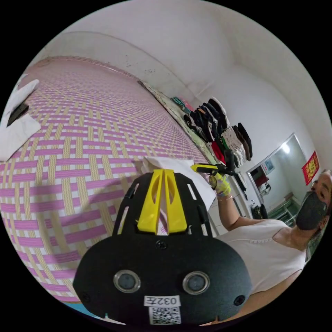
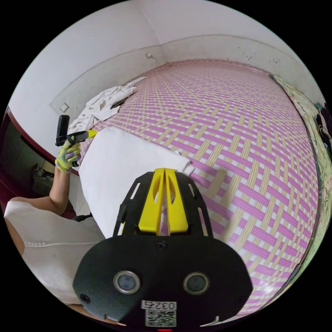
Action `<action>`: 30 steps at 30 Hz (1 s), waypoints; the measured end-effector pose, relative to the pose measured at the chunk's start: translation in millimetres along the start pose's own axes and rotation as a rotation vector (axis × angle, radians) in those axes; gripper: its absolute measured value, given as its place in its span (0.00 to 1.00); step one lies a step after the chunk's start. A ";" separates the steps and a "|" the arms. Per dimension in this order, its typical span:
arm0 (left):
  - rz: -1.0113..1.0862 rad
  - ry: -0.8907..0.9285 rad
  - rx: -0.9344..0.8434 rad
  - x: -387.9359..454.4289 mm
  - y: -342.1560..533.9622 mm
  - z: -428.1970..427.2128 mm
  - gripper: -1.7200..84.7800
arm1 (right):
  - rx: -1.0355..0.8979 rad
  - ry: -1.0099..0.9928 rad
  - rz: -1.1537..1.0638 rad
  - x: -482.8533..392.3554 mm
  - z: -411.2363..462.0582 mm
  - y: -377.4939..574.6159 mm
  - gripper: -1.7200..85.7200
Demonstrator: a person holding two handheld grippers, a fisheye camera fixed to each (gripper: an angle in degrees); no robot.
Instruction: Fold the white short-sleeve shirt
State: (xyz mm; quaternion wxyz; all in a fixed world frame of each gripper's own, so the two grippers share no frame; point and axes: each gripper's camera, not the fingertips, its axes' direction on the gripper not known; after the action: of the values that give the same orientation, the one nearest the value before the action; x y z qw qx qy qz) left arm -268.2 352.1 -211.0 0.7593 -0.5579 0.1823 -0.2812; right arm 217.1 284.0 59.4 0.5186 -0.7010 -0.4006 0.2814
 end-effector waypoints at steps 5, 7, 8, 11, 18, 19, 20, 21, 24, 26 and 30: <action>-0.077 -0.033 -0.027 -5.0 1.3 10.0 0.01 | -0.012 -0.011 0.011 7.7 -6.2 5.2 0.01; -0.017 -0.163 0.024 18.3 -2.6 0.4 0.01 | -0.007 0.004 0.005 6.6 -15.6 7.4 0.01; 0.041 -0.230 0.063 37.7 -6.8 -4.9 0.01 | 0.023 0.018 -0.006 4.3 -24.8 9.5 0.01; 0.190 -0.166 0.057 70.9 -25.1 4.0 0.01 | 0.040 -0.003 -0.040 1.7 -34.0 9.6 0.01; 0.066 -0.181 -0.147 34.9 -64.0 53.9 0.01 | -0.042 0.017 -0.007 32.8 -25.4 21.3 0.01; 0.056 -0.164 -0.135 33.1 -63.8 50.2 0.01 | -0.030 0.018 0.004 36.1 -31.7 25.9 0.01; 0.026 -0.133 -0.112 29.0 -62.1 41.0 0.02 | 0.021 0.004 0.021 42.6 -49.2 38.6 0.02; 0.003 -0.092 -0.084 26.3 -58.5 28.9 0.03 | 0.085 -0.046 0.046 51.6 -70.3 55.9 0.03; -0.022 0.027 -0.070 22.5 -48.3 1.2 0.10 | 0.215 -0.254 0.128 82.2 -110.6 111.7 0.09; -0.051 0.016 -0.115 16.4 -43.0 -6.8 0.12 | 0.229 -0.354 0.177 97.3 -116.7 143.7 0.11; -0.110 0.069 -0.185 -2.8 -42.2 -13.2 0.17 | 0.172 -0.438 0.264 107.9 -107.4 198.9 0.12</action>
State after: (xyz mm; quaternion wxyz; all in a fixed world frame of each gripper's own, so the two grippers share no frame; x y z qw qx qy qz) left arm -287.6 334.8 -175.1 0.6810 -0.6248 0.2026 -0.3237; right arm 414.0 294.1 -95.1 0.4362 -0.6230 -0.3828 0.5245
